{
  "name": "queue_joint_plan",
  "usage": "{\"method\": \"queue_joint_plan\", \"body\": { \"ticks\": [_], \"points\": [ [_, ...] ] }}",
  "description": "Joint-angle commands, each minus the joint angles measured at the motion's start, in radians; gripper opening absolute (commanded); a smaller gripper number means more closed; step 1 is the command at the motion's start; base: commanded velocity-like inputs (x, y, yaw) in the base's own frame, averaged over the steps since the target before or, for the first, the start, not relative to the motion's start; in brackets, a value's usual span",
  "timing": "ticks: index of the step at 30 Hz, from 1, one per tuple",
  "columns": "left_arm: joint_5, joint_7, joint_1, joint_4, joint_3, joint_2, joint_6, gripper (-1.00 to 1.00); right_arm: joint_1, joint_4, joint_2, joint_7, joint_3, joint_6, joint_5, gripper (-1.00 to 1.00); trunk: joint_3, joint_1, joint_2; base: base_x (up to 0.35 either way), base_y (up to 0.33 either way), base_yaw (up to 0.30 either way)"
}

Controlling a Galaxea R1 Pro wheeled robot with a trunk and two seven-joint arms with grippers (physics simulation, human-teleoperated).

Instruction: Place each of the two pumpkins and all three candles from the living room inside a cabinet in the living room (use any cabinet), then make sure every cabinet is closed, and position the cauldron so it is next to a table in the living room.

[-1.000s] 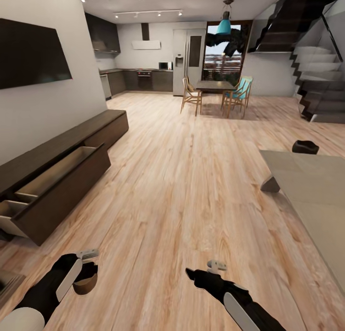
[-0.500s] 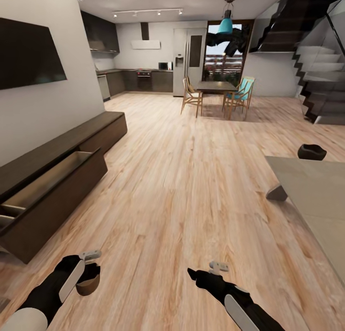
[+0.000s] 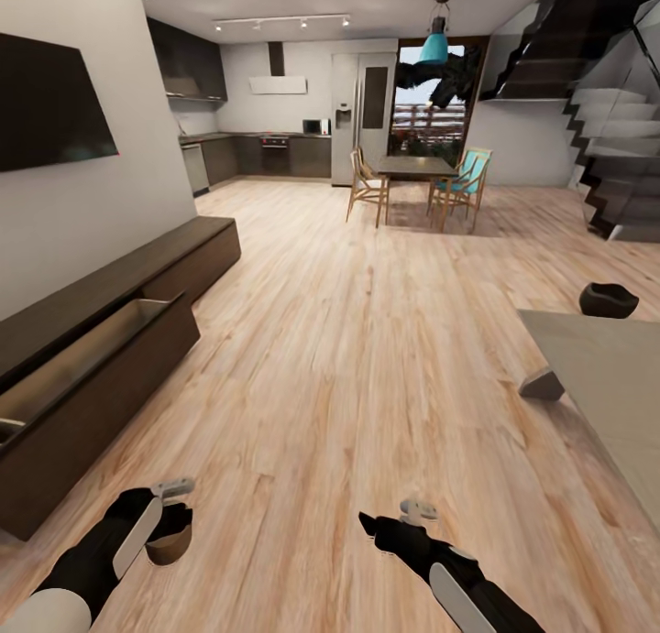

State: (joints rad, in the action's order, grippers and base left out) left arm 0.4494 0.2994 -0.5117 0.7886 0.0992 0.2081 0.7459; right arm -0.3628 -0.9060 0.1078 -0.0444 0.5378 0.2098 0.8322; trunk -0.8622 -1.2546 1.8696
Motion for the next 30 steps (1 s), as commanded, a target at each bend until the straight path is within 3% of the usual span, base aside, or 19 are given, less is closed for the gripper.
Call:
{"method": "queue_joint_plan", "body": {
  "ticks": [1, 14, 30],
  "points": [
    [0.008, 0.01, -0.001, 0.001, 0.005, 0.001, 0.003, -1.0, -0.001, -0.001, 0.001, -0.005, 0.003, 0.002, 0.007, 1.0, 0.0, 0.0, 0.0, 0.285, 0.0, 0.0],
    [0.006, 0.01, -0.001, 0.001, 0.007, -0.016, 0.002, -1.0, -0.001, -0.001, 0.001, -0.004, 0.002, 0.002, 0.008, 1.0, 0.016, 0.0, 0.0, 0.285, 0.0, 0.0],
    [0.006, 0.01, -0.001, 0.0, 0.007, -0.018, 0.001, -1.0, -0.001, -0.001, 0.001, -0.003, 0.002, 0.002, 0.007, 1.0, 0.018, 0.0, 0.0, 0.285, 0.0, 0.0]
  ]
}}
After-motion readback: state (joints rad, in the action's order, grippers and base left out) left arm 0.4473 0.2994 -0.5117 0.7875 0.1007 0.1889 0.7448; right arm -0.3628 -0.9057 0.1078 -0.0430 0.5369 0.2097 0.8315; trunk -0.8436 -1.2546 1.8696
